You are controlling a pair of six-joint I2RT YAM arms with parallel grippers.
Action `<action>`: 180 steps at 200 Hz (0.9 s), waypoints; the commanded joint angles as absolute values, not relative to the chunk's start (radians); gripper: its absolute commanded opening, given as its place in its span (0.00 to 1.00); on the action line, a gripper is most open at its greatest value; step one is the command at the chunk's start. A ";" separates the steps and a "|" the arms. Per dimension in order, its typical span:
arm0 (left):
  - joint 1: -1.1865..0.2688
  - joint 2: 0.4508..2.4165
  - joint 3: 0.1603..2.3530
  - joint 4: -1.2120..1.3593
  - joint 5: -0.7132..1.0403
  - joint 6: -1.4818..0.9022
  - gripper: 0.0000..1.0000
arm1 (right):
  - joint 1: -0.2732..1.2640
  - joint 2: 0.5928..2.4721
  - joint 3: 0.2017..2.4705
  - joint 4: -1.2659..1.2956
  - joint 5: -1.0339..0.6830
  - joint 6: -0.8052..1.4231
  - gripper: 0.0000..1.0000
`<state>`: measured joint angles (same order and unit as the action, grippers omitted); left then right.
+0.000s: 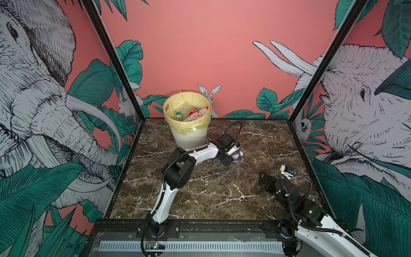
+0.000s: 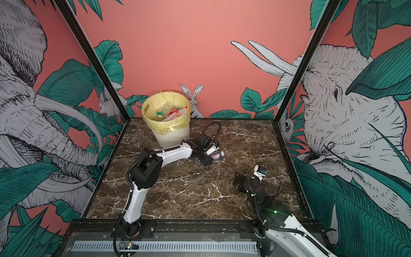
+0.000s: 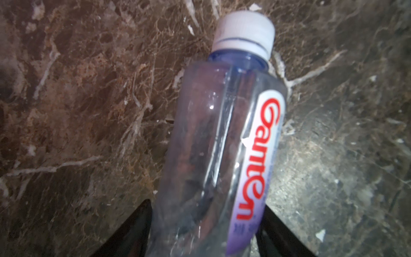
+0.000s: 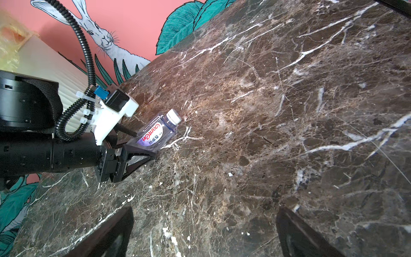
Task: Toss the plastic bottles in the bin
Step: 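Lower the left gripper onto the purple-labeled Ganten bottle and close it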
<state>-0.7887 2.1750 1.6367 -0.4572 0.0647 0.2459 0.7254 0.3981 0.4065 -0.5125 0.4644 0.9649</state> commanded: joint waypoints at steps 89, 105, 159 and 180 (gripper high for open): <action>-0.792 2.011 1.526 -0.380 0.144 0.046 0.53 | 0.724 0.377 0.408 -0.511 0.458 0.989 1.00; -0.792 1.977 1.510 -0.370 0.171 0.003 0.53 | 0.723 0.370 0.406 -0.518 0.455 1.000 1.00; -0.792 1.853 1.413 -0.312 0.256 -0.106 0.52 | 0.724 0.354 0.424 -0.571 0.433 1.021 1.00; -0.792 1.809 1.376 -0.297 0.274 -0.140 0.51 | 0.724 0.347 0.430 -0.591 0.430 1.024 0.99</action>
<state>-0.7895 1.8866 1.4193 -0.3317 0.2245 -0.0704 0.7254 0.3614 0.4065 -0.5583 0.4313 1.0058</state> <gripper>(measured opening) 0.517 0.994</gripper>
